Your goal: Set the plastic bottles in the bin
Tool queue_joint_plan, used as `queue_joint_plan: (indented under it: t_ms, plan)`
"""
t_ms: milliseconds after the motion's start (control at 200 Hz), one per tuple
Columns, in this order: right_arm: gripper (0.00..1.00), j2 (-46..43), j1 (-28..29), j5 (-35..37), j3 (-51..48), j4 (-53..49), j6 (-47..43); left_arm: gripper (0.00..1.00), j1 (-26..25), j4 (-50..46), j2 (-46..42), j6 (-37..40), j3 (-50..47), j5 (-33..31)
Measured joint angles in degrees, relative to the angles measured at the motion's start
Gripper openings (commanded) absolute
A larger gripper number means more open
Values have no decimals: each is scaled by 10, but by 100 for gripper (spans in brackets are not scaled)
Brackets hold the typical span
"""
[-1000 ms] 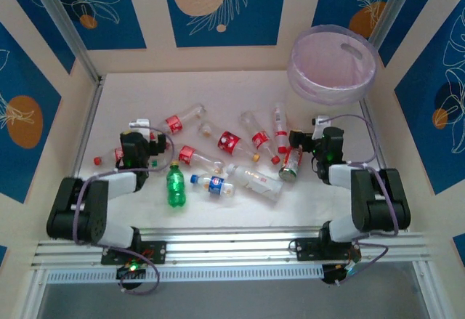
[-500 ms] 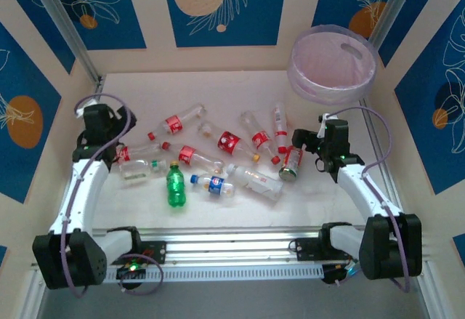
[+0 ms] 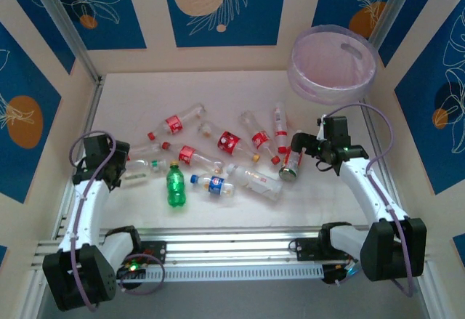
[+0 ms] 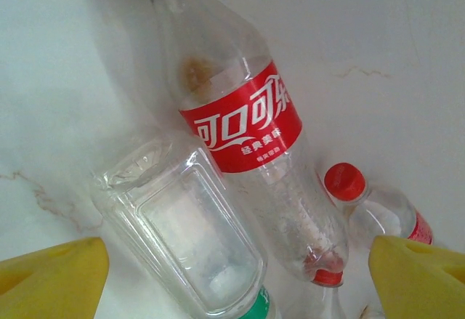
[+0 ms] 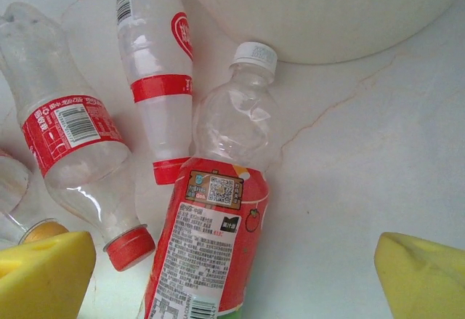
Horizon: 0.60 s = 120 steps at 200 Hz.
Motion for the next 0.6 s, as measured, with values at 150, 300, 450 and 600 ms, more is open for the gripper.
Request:
queue_joint_plan:
  t_ms: [150, 300, 450, 600]
  plan:
    - [99, 16, 4, -6, 11, -4, 9, 92, -22, 25, 40, -47, -20, -5]
    - [99, 27, 15, -8, 30, -9, 10, 89, -52, 57, 86, -88, -25, -17]
    - [99, 27, 22, -6, 33, -14, 12, 86, -65, 101, 128, -122, -42, -23]
    - [99, 27, 25, 2, 34, -22, 14, 85, -68, 126, 159, -145, -60, -29]
